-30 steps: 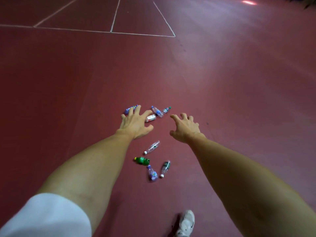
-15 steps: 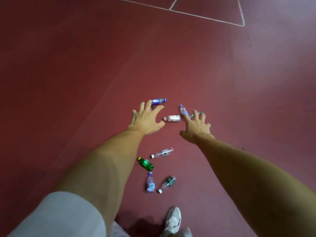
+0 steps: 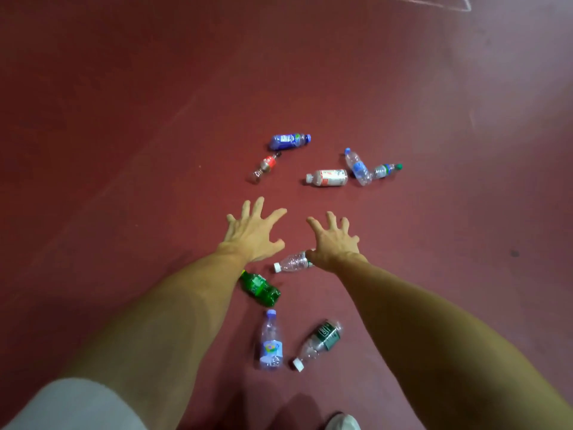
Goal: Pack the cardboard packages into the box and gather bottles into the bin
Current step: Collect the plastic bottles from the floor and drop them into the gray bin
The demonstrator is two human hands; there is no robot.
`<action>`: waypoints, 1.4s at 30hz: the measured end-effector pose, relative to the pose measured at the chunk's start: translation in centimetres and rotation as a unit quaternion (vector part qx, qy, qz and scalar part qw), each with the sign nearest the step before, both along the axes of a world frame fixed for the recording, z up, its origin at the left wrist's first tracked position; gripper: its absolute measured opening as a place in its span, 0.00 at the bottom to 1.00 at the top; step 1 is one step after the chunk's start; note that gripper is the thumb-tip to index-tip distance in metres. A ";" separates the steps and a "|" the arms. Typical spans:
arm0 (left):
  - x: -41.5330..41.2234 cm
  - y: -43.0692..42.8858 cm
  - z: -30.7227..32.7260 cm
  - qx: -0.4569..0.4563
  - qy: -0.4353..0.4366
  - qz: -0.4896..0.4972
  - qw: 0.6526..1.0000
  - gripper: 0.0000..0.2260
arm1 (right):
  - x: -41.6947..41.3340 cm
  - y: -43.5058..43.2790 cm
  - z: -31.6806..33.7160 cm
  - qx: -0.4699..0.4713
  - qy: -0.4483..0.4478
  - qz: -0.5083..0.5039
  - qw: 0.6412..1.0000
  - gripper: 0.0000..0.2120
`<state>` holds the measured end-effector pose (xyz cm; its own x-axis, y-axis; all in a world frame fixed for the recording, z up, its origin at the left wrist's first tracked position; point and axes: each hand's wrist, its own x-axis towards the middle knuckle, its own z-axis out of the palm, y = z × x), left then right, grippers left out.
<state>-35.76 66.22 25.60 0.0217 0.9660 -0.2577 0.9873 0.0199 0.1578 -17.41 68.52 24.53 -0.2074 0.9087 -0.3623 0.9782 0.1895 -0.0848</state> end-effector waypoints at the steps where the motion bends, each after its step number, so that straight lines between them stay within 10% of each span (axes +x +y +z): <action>1: 0.6 0.0 -3.2 -0.006 0.002 -0.008 1.000 0.34 | 0.4 -0.3 -3.6 -0.010 -0.007 -0.003 1.000 0.38; 15: 1.8 -5.7 -28.3 -0.123 0.074 -0.039 0.989 0.38 | 1.0 -5.6 -27.3 -0.085 0.056 -0.056 0.993 0.44; 29: 3.1 -7.6 -32.7 -0.157 0.083 -0.042 0.983 0.48 | 5.3 -8.4 -30.6 -0.153 -0.021 -0.191 0.969 0.53; 42: 1.3 -8.1 -31.9 -0.166 0.002 -0.081 0.983 0.45 | 4.1 -8.6 -31.1 -0.078 0.047 -0.073 0.993 0.40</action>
<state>-34.42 58.14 -6.27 0.1669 0.8132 -0.5576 0.9822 -0.0876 0.1661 -13.29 59.88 -6.60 -0.1168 0.8662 -0.4858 0.9806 0.0232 -0.1944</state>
